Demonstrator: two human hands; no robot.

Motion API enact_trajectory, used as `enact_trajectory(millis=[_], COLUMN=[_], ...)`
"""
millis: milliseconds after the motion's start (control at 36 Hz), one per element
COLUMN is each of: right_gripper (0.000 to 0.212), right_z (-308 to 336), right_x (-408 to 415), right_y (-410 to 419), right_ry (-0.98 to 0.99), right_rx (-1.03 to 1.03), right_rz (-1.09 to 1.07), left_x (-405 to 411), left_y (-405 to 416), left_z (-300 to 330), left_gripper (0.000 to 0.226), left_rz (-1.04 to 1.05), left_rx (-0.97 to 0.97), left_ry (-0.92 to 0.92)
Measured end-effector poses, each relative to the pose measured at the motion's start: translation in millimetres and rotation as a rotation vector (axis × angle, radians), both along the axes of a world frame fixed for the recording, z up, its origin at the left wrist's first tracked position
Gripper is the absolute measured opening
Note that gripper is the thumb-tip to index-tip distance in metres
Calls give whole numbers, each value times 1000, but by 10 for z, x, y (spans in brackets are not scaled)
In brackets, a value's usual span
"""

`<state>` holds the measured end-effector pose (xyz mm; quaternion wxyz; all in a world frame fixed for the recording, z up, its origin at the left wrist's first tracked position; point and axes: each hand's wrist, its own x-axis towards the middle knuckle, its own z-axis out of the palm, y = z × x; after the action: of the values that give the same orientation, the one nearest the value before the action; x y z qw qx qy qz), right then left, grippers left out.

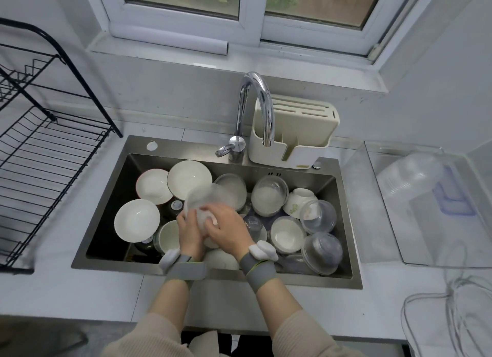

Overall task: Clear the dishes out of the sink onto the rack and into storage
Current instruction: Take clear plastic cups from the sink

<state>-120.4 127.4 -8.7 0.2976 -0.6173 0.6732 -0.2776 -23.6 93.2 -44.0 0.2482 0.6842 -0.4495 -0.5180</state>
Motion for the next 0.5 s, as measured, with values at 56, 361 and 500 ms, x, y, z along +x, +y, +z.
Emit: enact_trajectory(millis=[56, 361, 500], right_gripper=[33, 48, 55], right_z=[-55, -621, -777], right_x=[21, -383, -443], right_y=[23, -67, -266], right_ry=[-19, -32, -60], right_rx=[-183, 498, 575], right_rz=[-233, -539, -403], left_x=[74, 368, 410], left_y=[-12, -128, -132], left_z=[9, -9, -96], left_gripper=[55, 56, 46], left_rz=[-136, -2, 106], left_rx=[-62, 48, 102], left_ry=[-184, -90, 30])
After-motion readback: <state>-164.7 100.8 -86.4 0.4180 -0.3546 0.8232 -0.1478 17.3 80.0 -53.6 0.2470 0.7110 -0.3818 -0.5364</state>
